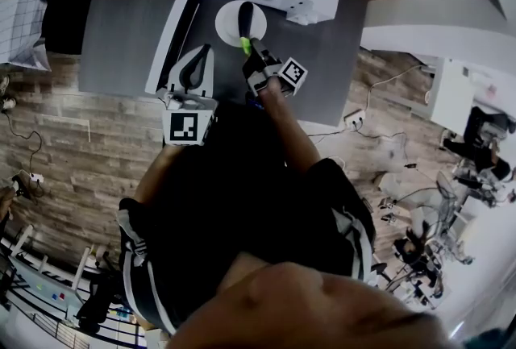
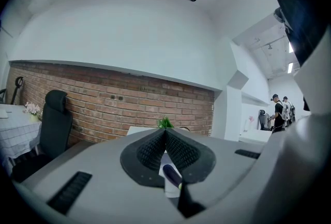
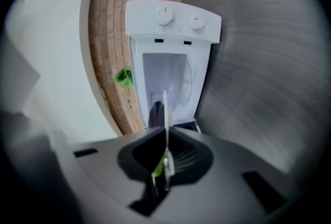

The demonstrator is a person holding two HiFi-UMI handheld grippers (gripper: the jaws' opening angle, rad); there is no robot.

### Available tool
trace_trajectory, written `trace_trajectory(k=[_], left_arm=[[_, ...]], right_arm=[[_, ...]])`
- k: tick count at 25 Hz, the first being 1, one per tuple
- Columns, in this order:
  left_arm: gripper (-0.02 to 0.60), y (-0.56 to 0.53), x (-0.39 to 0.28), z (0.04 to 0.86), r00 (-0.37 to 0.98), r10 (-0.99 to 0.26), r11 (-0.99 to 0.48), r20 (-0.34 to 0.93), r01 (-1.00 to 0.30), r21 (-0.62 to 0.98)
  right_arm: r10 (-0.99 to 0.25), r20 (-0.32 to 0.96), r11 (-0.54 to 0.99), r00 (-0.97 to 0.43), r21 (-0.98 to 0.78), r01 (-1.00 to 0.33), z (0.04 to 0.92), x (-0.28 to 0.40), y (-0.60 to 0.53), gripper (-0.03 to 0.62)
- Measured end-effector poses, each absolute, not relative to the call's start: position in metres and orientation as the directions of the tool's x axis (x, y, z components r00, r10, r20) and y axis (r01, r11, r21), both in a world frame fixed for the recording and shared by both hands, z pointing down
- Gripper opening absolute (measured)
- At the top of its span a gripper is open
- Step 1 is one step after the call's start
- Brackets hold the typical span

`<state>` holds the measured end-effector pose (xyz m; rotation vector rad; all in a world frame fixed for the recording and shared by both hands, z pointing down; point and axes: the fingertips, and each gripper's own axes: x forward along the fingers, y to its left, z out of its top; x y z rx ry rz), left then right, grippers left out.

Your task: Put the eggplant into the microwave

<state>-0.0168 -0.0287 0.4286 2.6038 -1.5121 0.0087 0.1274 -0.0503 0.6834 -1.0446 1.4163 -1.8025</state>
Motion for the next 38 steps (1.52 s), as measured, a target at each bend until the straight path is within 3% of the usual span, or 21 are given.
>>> trace_trajectory(k=[38], left_arm=[[0.035, -0.08, -0.033, 0.435, 0.472, -0.877, -0.459, 0.092, -0.878, 0.135]], right_arm=[[-0.875, 0.229, -0.236, -0.427, -0.971, -0.037, 0.761, 0.131, -0.168, 0.038]])
